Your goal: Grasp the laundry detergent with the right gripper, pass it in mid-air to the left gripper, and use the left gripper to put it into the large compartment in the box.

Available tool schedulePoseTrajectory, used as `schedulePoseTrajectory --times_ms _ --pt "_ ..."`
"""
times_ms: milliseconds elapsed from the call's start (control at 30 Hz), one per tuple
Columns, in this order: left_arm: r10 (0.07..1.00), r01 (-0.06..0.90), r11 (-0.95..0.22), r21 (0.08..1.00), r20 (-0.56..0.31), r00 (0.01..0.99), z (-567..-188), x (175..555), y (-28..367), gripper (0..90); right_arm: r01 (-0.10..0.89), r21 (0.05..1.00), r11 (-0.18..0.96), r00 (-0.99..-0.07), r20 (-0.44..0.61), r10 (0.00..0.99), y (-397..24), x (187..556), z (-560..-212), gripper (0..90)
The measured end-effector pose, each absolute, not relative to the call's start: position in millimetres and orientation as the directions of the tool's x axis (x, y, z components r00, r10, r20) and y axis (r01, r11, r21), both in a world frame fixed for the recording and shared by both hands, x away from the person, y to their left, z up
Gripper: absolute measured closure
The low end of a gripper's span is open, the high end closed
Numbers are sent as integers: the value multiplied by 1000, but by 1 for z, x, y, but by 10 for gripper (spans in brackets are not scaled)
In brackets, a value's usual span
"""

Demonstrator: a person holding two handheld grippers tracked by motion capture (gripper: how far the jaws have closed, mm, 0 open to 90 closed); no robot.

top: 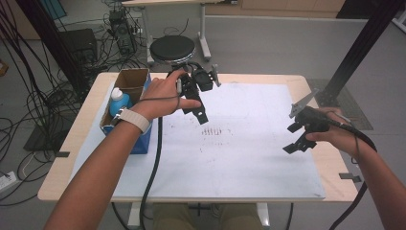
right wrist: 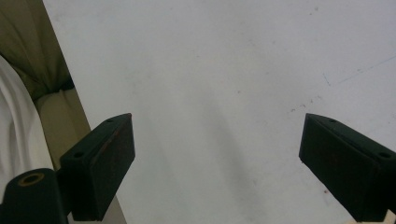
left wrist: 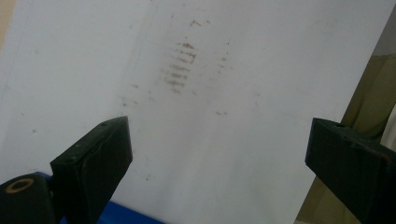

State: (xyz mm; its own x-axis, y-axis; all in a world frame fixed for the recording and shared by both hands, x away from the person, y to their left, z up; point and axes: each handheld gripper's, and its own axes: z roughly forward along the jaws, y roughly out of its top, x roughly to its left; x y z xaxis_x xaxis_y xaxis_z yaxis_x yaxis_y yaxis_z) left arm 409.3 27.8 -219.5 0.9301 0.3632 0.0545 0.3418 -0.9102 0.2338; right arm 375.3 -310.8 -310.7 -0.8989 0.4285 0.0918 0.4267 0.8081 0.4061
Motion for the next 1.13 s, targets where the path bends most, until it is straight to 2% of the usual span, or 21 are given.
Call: schedulePoseTrajectory --times_ms 1133 --pt "395 372 -891 261 38 918 -226 408 31 80 424 418 803 -898 80 432 -312 368 -312 105"
